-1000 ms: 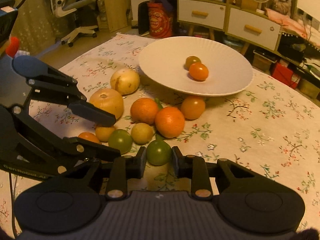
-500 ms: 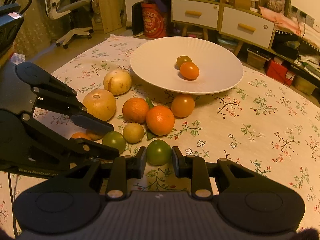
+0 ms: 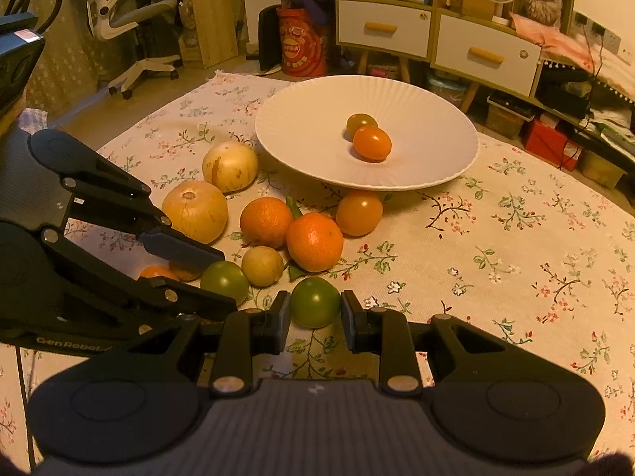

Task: Organize fruits
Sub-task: 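Carry both green citrus fruits over the white bowl with both grippers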

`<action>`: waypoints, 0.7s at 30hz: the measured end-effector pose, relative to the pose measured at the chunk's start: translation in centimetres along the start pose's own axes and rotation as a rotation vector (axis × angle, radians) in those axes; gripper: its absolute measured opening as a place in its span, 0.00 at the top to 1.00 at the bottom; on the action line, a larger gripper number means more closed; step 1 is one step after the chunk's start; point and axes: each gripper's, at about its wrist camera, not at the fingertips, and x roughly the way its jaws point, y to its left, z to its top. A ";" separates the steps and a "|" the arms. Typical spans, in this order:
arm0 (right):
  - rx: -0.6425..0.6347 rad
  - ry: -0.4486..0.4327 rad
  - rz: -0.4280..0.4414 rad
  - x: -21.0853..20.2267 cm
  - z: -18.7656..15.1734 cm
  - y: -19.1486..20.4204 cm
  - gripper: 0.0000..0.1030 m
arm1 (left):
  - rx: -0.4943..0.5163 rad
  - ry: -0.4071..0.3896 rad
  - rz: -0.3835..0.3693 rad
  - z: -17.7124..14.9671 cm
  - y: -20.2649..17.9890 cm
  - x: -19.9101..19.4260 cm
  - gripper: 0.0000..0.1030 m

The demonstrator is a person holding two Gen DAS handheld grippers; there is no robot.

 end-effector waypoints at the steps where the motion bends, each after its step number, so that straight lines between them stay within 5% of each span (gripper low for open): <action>1: 0.000 -0.002 0.000 -0.1 0.0 0.0 0.76 | 0.001 -0.003 -0.001 0.0 0.0 -0.1 0.86; 21: 0.056 -0.098 -0.028 -1.6 2.6 -1.3 0.76 | -0.058 -0.105 0.041 2.1 1.7 -3.0 0.86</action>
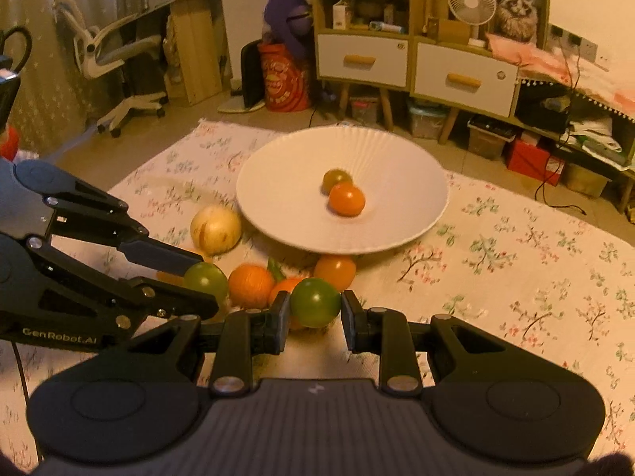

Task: Organize fruits
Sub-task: 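Carry both green citrus fruits over the white bowl with both grippers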

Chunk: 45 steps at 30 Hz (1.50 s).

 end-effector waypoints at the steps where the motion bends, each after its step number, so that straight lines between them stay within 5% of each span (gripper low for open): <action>1: 0.001 -0.007 -0.005 0.1 0.3 -0.1 0.76 | -0.008 -0.007 0.006 0.3 0.2 0.0 0.86; 11: 0.085 -0.059 -0.074 1.9 3.0 -2.4 0.76 | -0.097 -0.077 0.070 3.1 2.6 1.0 0.86; 24: 0.006 -0.003 -0.107 6.1 4.4 -3.4 0.76 | -0.021 -0.040 0.151 5.1 4.3 5.9 0.86; 45: -0.022 0.000 -0.059 10.2 6.4 -5.2 0.76 | 0.042 -0.040 0.142 5.7 5.1 9.3 0.86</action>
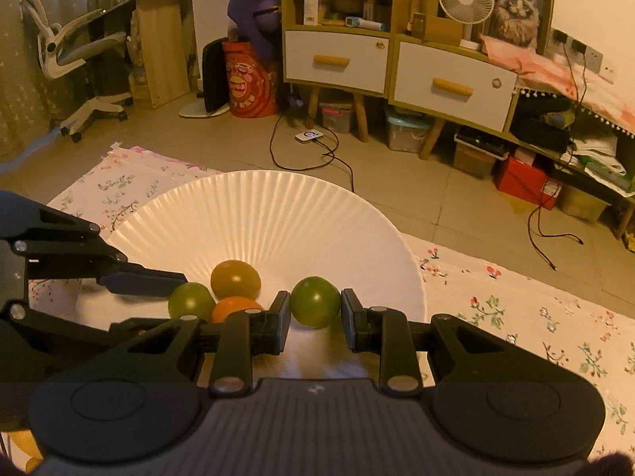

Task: Organize fruits
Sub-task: 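Carry both green citrus fruits over the white bowl with both grippers, then open both grippers to release the green citrus into the bowl and withdraw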

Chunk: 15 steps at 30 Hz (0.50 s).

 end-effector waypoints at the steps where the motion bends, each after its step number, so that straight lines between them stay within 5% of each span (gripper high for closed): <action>1: 0.000 -0.001 0.005 0.1 0.1 -0.1 0.76 | 0.000 -0.002 0.000 0.0 0.0 0.0 0.86; 15: 0.005 -0.022 0.007 0.1 0.5 -0.1 0.74 | -0.004 0.001 0.002 0.0 0.2 0.3 0.85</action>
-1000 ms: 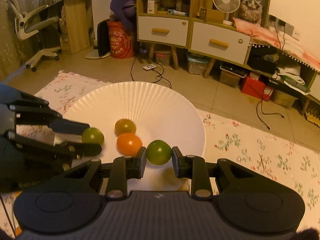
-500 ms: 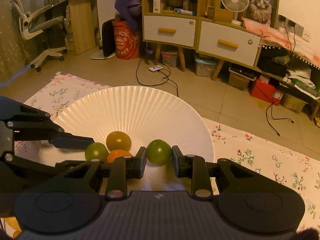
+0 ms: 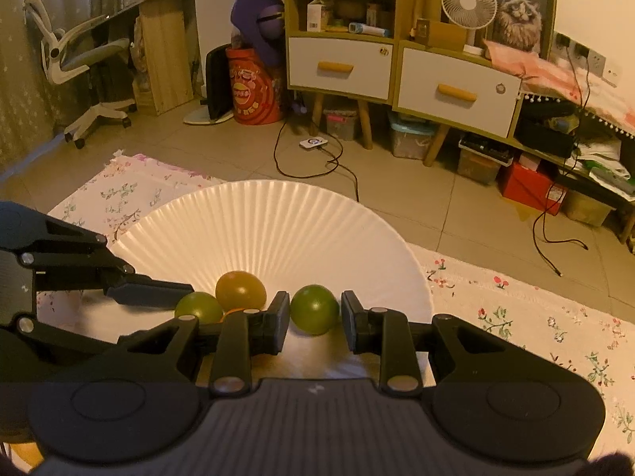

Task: Organize fruits
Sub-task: 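Open both grippers to release the green citrus into the bowl and withdraw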

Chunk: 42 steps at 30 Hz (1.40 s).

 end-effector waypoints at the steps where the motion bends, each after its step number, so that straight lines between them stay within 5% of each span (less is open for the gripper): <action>1: 0.003 -0.002 0.002 -0.1 0.0 0.0 0.73 | 0.000 -0.001 0.002 0.0 0.0 0.0 0.84; 24: 0.029 -0.006 -0.056 -5.1 -0.6 0.4 0.37 | 0.014 0.012 0.018 -0.2 -1.0 -3.7 0.43; 42: 0.010 0.008 -0.071 -9.9 -2.4 3.7 0.16 | 0.009 0.023 0.044 -3.3 -1.9 -9.2 0.14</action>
